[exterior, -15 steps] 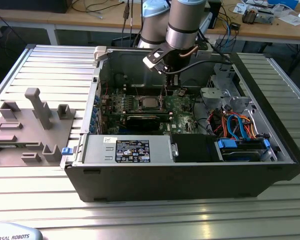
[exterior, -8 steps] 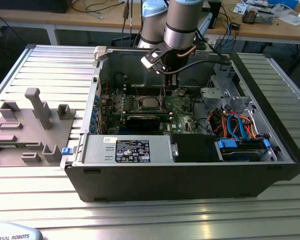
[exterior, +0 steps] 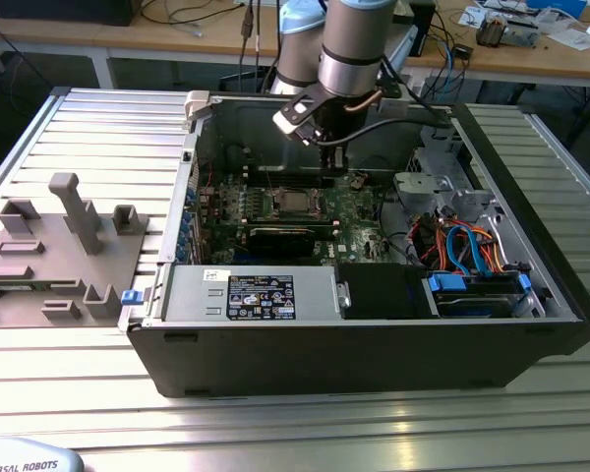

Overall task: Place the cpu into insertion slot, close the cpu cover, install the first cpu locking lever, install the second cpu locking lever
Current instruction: 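Close the cpu cover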

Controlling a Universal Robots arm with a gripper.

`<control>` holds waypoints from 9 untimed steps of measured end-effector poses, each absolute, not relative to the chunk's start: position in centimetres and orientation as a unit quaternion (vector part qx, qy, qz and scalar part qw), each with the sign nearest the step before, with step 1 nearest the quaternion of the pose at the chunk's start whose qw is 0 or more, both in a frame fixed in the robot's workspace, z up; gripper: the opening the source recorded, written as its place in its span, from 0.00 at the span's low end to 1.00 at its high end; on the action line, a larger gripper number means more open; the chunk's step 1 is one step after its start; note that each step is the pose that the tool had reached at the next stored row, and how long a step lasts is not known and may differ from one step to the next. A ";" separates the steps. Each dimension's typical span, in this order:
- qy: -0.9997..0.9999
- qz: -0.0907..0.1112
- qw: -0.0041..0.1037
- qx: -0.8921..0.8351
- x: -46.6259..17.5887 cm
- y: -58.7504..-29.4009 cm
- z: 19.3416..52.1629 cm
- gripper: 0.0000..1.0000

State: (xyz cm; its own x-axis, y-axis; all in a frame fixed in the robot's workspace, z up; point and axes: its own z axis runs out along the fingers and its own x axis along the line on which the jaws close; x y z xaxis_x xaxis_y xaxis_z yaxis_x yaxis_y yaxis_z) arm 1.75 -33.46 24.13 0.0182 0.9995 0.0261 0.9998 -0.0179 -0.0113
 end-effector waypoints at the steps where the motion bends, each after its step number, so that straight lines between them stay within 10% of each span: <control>1: -0.701 -0.005 0.013 -0.713 1.7 -33.5 24.1 0.11; 9: -0.701 -0.005 0.013 -0.713 1.0 -33.5 24.0 0.11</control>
State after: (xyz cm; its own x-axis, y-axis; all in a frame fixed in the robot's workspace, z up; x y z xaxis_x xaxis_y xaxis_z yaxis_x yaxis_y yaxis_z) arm 1.01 -33.48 24.03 0.0182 0.9995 0.0261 0.9998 -0.0179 -0.0113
